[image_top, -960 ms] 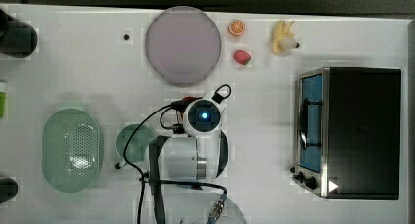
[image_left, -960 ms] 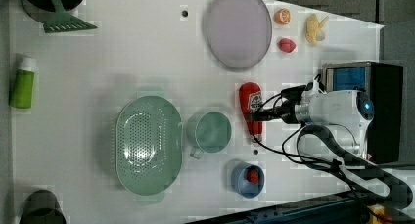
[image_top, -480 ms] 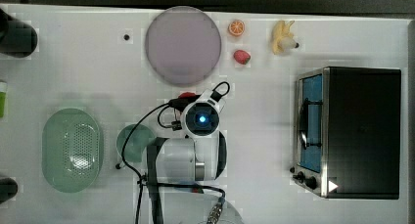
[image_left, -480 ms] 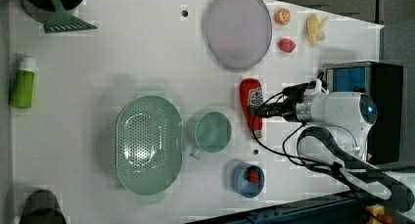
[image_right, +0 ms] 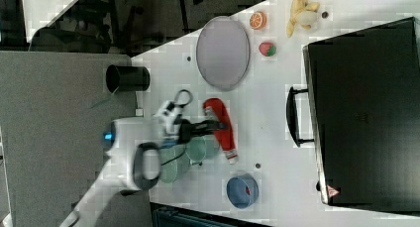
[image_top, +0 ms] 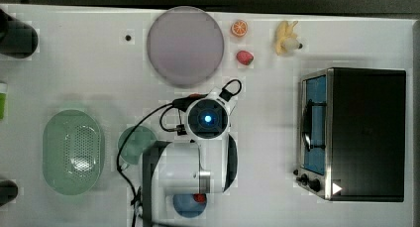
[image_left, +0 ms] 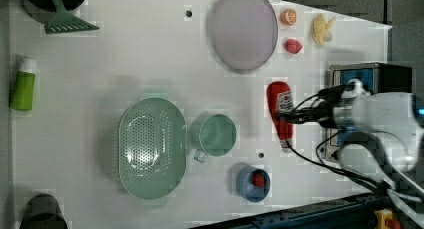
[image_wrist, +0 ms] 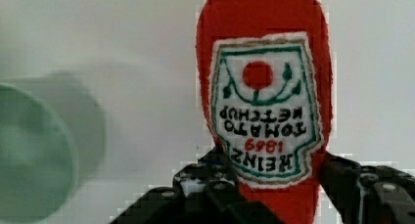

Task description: Pick Ketchup from the table and place it in strainer.

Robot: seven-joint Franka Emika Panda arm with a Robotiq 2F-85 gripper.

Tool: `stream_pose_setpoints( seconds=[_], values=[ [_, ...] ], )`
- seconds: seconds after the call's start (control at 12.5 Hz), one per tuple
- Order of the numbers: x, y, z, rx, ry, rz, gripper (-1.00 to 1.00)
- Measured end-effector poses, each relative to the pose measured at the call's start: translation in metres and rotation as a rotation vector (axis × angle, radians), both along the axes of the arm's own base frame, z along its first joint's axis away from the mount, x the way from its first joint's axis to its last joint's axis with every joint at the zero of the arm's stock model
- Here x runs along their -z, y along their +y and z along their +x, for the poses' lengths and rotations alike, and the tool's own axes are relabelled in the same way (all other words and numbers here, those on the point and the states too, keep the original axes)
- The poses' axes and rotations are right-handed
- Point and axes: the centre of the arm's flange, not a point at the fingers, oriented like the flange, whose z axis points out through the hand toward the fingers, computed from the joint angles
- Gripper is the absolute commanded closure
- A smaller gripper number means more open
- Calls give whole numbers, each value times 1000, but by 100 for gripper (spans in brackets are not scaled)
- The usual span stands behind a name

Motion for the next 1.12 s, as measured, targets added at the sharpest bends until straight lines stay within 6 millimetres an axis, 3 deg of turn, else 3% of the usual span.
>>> stream_pose_setpoints(
  seconds=[0.32,0.48,0.64,1.12],
  values=[
    [-128,21,2,-37,-116,-29,-9],
    [-161,38,3,-39,-156,-30,-9],
    [-158,71,2,-47,-153,-27,-9],
    [-87,204,-38,57,-12,-20,-9]
  ],
)
